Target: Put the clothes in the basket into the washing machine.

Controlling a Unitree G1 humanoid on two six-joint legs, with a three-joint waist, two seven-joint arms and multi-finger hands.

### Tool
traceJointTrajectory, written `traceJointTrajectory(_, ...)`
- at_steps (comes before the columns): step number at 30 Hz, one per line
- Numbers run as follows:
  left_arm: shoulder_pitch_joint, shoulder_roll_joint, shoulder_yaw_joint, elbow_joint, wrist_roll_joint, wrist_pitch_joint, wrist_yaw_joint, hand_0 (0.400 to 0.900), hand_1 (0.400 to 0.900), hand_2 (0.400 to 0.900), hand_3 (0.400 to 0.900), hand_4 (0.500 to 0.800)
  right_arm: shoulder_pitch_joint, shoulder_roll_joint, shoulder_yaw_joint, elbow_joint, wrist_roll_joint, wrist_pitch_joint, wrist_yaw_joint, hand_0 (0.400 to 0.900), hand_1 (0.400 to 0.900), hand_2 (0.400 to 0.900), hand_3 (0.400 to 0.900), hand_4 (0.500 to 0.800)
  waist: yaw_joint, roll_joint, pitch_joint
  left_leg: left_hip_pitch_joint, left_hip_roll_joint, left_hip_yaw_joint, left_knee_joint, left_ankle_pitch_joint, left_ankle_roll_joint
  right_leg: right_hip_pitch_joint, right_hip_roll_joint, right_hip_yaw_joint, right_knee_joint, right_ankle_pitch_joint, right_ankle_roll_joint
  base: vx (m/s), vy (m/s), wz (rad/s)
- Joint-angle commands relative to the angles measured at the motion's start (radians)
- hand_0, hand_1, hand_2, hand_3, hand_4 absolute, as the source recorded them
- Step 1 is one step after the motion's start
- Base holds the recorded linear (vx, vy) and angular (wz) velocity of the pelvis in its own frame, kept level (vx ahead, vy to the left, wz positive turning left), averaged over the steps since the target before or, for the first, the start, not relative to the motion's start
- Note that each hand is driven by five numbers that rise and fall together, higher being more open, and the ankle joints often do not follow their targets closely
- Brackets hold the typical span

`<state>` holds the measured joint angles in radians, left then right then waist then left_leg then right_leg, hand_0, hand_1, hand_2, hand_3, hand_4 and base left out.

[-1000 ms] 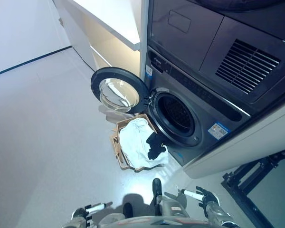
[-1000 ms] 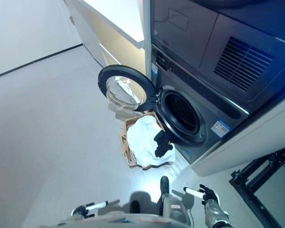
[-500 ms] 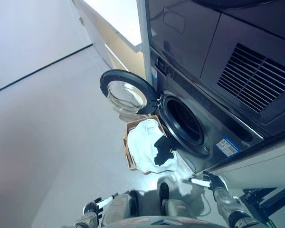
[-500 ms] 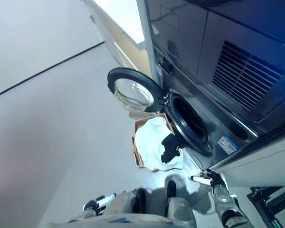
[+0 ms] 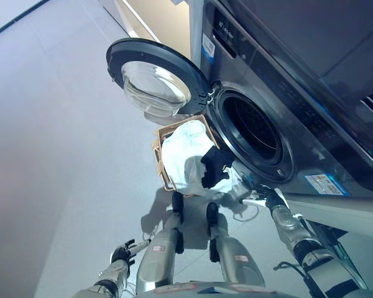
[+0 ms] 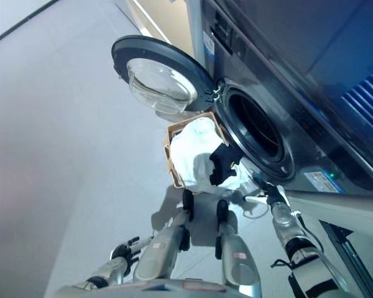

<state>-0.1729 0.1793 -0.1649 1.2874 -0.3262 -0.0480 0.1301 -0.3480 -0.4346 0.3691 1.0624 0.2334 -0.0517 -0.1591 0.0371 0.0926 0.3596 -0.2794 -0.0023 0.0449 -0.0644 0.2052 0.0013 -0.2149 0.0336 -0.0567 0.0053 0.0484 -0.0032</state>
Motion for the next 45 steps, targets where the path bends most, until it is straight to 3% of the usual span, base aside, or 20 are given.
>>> traceJointTrajectory(1, 0.016, 0.054, -0.067, -0.017, -0.041, -0.008, 0.037, 0.9, 0.9, 0.9, 0.9, 0.8, -0.06, -0.003, 0.035, -0.013, 0.01, -0.038, -0.005, 0.9, 0.9, 0.9, 0.9, 0.8, 0.018, -0.048, -0.024, -0.086, -0.036, 0.018, 0.159, -0.159, -0.025, -0.1, -0.037, 0.062, 0.153, -0.126, 0.065, 0.05, 0.064, 0.04)
traceJointTrajectory(6, -0.04, 0.067, -0.087, -0.059, -0.073, -0.032, 0.07, 0.9, 0.9, 0.9, 0.9, 0.8, -0.18, -0.017, 0.069, -0.005, -0.026, -0.048, -0.06, 0.9, 0.9, 0.9, 0.9, 0.8, 0.032, -0.044, -0.002, -0.142, -0.043, 0.015, 0.192, -0.172, -0.019, -0.165, -0.035, 0.064, 0.183, -0.12, 0.07, 0.0, 0.027, 0.04)
traceJointTrajectory(13, -0.108, 0.095, -0.094, -0.18, -0.185, -0.074, 0.124, 0.9, 0.9, 0.9, 0.9, 0.8, -0.349, -0.111, 0.131, -0.004, -0.104, -0.048, -0.134, 0.9, 0.9, 0.9, 0.9, 0.8, 0.04, -0.013, 0.07, -0.333, -0.051, 0.029, 0.404, -0.225, -0.005, -0.396, -0.04, 0.066, 0.459, -0.177, 0.047, -0.11, -0.024, 0.04)
traceJointTrajectory(19, -0.173, 0.115, -0.095, -0.261, -0.243, -0.104, 0.172, 0.9, 0.9, 0.9, 0.9, 0.8, -0.45, -0.139, 0.145, -0.001, -0.123, -0.061, -0.205, 0.9, 0.9, 0.9, 0.9, 0.8, 0.037, 0.006, 0.105, -0.545, -0.046, 0.023, 0.597, -0.257, -0.01, -0.606, -0.058, 0.055, 0.672, -0.227, 0.027, -0.13, -0.074, 0.16)
traceJointTrajectory(26, -0.232, 0.114, -0.119, -0.314, -0.276, -0.126, 0.212, 0.9, 0.9, 0.9, 0.9, 0.8, -0.557, -0.142, 0.191, 0.006, -0.17, -0.075, -0.296, 0.9, 0.9, 0.9, 0.9, 0.8, 0.039, 0.016, 0.112, -0.739, -0.047, 0.014, 0.753, -0.281, -0.011, -0.801, -0.075, 0.043, 0.838, -0.27, 0.016, -0.08, -0.039, 0.12)
traceJointTrajectory(37, -0.251, 0.093, -0.18, -0.379, -0.269, -0.145, 0.265, 0.9, 0.9, 0.9, 0.9, 0.8, -0.711, -0.157, 0.261, 0.018, -0.29, -0.063, -0.457, 0.9, 0.9, 0.9, 0.9, 0.8, 0.065, 0.021, 0.086, -0.866, -0.071, 0.007, 0.812, -0.287, -0.008, -0.939, -0.095, 0.039, 0.923, -0.294, 0.019, 0.01, 0.006, 0.08)
traceJointTrajectory(45, -0.265, 0.082, -0.194, -0.356, -0.288, -0.129, 0.252, 0.9, 0.9, 0.9, 0.9, 0.8, -0.748, -0.151, 0.28, 0.02, -0.212, -0.066, -0.36, 0.9, 0.9, 0.9, 0.9, 0.8, 0.082, 0.015, 0.058, -0.939, -0.086, 0.001, 0.853, -0.289, -0.008, -1.018, -0.105, 0.034, 0.979, -0.308, 0.02, 0.02, 0.001, 0.08)
